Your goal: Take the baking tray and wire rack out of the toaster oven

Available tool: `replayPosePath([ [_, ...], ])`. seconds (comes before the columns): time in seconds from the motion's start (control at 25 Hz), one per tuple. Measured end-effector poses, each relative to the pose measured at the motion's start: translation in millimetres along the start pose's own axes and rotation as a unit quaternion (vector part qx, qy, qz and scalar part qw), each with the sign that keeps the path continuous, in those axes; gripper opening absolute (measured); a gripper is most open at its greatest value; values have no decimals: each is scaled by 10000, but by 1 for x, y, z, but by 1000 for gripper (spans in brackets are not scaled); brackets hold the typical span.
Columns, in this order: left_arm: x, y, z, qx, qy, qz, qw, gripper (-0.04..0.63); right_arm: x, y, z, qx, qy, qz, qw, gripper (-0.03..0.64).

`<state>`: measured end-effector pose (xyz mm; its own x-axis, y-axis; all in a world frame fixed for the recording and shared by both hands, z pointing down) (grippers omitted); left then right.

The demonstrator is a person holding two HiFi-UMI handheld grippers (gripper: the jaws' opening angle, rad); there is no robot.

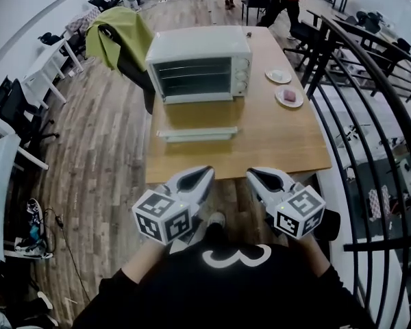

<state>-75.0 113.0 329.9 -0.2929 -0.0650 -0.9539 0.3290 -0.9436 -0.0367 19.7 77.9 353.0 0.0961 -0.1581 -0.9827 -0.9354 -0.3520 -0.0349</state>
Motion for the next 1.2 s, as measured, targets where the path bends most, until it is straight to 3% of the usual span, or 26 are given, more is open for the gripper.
replayPosePath([
  [0.56, 19, 121, 167, 185, -186, 231, 9994, 11, -4, 155, -130, -360, 609, 1, 9975, 3],
  [0.88, 22, 165, 249, 381, -394, 222, 9983, 12, -14, 235, -182, -340, 1063, -8, 9937, 3],
  [1.08, 23, 184, 295, 561, -753, 84, 9955, 17, -24, 272, -205, -311, 1306, -10, 9909, 6],
  [1.2, 24, 192, 322, 689, -1124, -3, 9913, 75, -28, 292, -218, -372, 1490, -37, 9881, 72],
])
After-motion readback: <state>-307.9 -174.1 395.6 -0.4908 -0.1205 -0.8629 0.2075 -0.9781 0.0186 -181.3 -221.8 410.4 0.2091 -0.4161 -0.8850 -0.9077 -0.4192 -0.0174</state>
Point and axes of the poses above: the fingertips, and each gripper's own axes: y forward along the fingers, z to its left, x out of its top, the point moved 1 cm from there along -y, backward along the fingers, and after that the axes turned 15 degrees about -z, right-handed, at the moved point
